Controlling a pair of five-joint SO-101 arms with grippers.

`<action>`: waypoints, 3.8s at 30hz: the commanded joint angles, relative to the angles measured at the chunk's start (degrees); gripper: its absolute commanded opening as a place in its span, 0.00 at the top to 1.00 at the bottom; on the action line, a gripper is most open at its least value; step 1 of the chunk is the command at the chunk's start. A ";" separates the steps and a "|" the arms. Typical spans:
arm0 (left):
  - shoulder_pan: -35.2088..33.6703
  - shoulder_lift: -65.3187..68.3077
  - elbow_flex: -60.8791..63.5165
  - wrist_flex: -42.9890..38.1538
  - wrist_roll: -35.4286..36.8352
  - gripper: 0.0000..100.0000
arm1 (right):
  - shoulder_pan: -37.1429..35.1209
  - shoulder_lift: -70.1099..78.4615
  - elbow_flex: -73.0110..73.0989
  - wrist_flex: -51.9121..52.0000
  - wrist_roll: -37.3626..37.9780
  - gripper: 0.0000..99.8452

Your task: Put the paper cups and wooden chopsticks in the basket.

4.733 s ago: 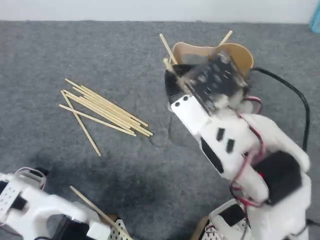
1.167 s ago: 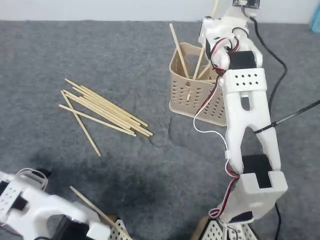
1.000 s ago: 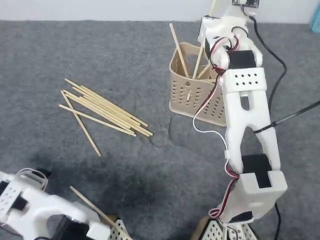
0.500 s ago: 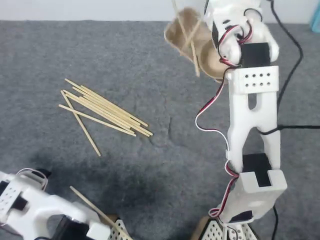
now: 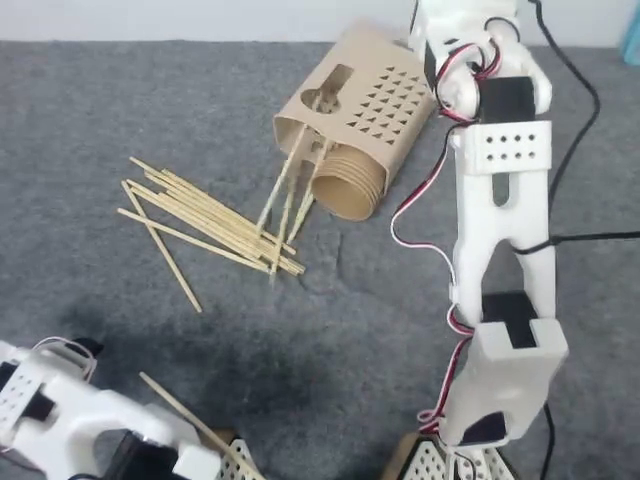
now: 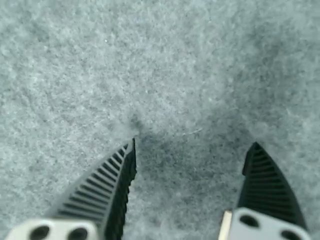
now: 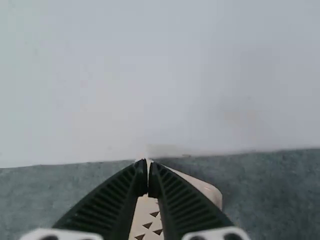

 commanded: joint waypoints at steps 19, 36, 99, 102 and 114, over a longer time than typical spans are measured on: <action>0.26 -1.41 -0.22 -0.79 -0.62 0.67 | -10.86 -1.36 -2.20 38.02 13.89 0.81; 0.44 -1.41 -0.22 -0.88 -0.62 0.67 | -18.77 -16.48 18.55 42.33 9.41 0.59; 0.70 -1.41 -0.22 -0.88 -0.70 0.67 | -16.92 -32.04 103.12 -60.62 11.43 0.65; 0.70 -1.41 -0.22 -0.88 -0.79 0.67 | -14.02 -25.80 99.78 -63.60 11.52 0.65; 0.53 -1.41 -0.22 -0.79 -0.79 0.67 | -9.19 -14.46 84.48 -60.18 11.34 0.65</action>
